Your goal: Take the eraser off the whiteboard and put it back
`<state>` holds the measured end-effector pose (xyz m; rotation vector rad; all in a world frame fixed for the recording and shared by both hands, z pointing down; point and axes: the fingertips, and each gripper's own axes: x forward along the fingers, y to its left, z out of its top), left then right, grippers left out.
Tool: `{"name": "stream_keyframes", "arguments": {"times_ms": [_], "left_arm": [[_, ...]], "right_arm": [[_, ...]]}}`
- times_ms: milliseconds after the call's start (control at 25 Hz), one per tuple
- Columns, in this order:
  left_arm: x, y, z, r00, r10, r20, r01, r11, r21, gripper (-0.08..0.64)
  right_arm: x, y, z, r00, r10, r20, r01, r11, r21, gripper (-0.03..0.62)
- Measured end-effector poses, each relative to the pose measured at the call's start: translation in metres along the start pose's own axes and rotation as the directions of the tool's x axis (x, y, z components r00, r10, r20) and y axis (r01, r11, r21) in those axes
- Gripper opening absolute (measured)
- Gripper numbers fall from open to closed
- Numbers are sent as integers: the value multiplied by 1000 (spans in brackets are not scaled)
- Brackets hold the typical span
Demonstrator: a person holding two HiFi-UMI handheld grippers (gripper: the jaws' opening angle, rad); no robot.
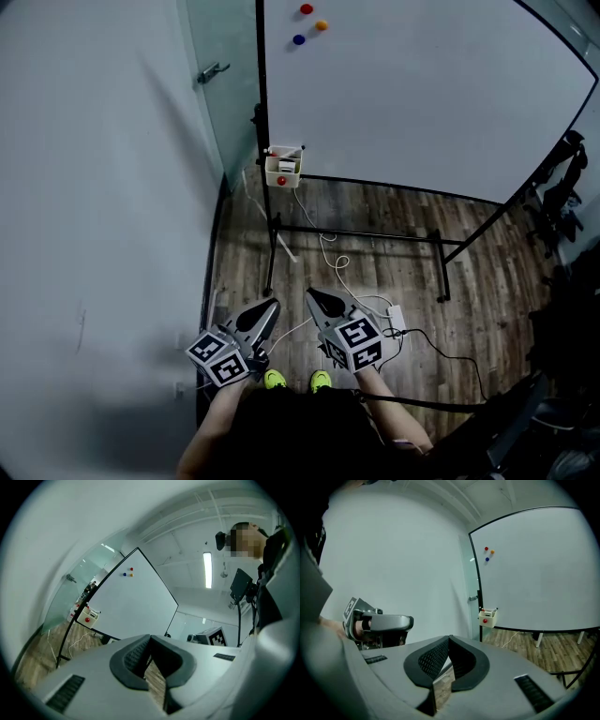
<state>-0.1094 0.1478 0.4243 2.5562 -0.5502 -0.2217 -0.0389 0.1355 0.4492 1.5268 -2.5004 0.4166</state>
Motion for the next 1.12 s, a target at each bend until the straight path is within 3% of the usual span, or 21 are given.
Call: {"name": "stream_keyframes", "arguments": {"times_ms": [1120], "left_arm": [[14, 25, 9, 1000, -2, -14, 2, 1000, 15, 20]], "right_arm": [[18, -7, 18, 1000, 1, 13, 0, 999, -46, 18]]}}
